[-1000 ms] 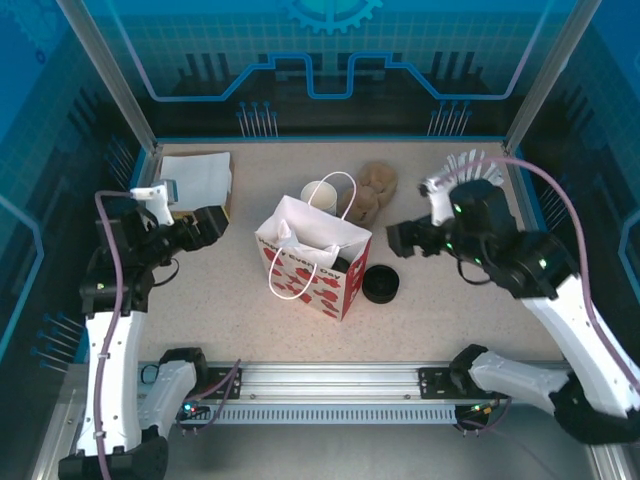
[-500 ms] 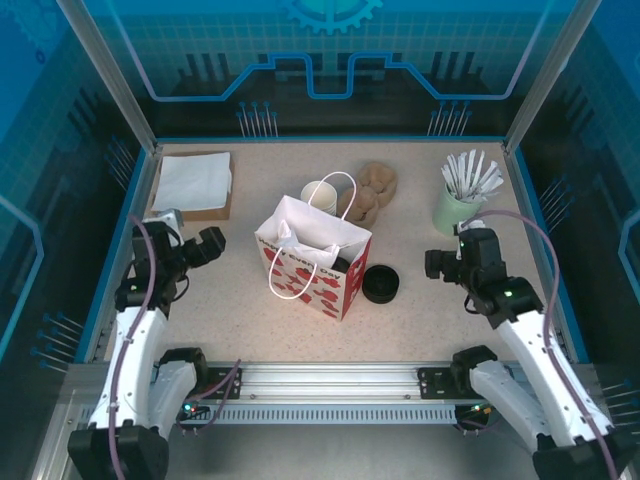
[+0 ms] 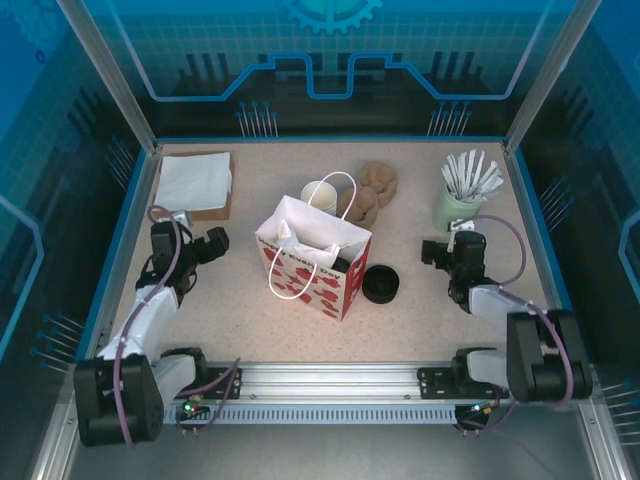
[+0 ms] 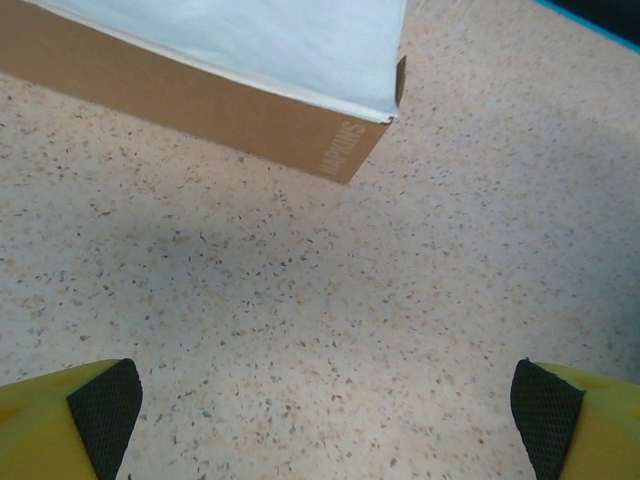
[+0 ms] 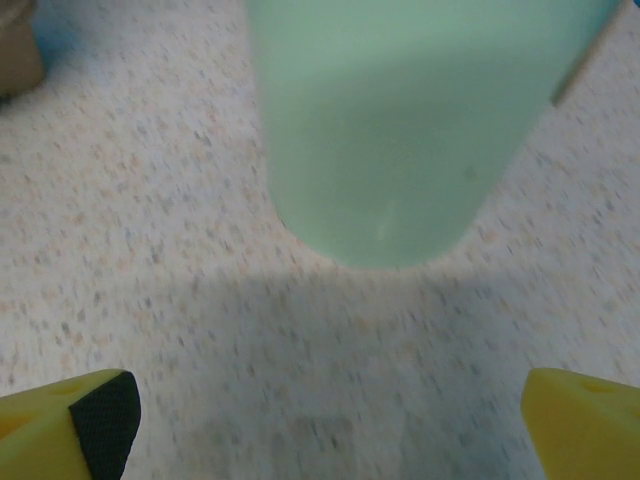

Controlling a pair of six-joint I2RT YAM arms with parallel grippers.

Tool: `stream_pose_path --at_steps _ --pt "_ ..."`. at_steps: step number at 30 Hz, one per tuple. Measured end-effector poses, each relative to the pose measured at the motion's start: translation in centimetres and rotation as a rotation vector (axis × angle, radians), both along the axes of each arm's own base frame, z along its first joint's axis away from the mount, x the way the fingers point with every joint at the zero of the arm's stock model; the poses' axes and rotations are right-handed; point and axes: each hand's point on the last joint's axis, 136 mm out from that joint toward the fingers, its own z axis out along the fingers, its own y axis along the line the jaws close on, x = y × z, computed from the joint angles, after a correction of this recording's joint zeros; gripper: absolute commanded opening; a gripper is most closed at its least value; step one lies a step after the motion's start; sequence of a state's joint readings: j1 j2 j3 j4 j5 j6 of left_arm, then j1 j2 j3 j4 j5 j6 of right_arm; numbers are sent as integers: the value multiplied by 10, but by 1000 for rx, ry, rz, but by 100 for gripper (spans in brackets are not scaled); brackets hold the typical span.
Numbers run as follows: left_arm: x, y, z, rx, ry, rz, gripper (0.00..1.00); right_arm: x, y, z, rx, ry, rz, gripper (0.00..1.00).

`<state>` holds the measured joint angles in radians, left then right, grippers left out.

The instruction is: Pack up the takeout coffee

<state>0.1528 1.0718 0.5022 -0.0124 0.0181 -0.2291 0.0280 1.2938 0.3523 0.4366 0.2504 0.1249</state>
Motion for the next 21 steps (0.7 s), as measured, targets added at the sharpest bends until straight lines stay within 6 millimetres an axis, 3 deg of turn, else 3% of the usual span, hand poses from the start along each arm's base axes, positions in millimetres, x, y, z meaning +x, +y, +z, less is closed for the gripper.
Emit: stream_pose_path --at_steps 4,7,12,21 --pt "10 -7 -11 44 -5 -45 99 26 10 -2 -12 -73 54 100" --pt "18 -13 -10 81 -47 -83 99 29 18 -9 -19 -70 92 100" --pt "36 -19 -10 138 -122 -135 99 38 19 5 -25 -125 100 100" --pt "62 -42 -37 204 -188 -237 99 43 24 13 -38 -155 119 100"
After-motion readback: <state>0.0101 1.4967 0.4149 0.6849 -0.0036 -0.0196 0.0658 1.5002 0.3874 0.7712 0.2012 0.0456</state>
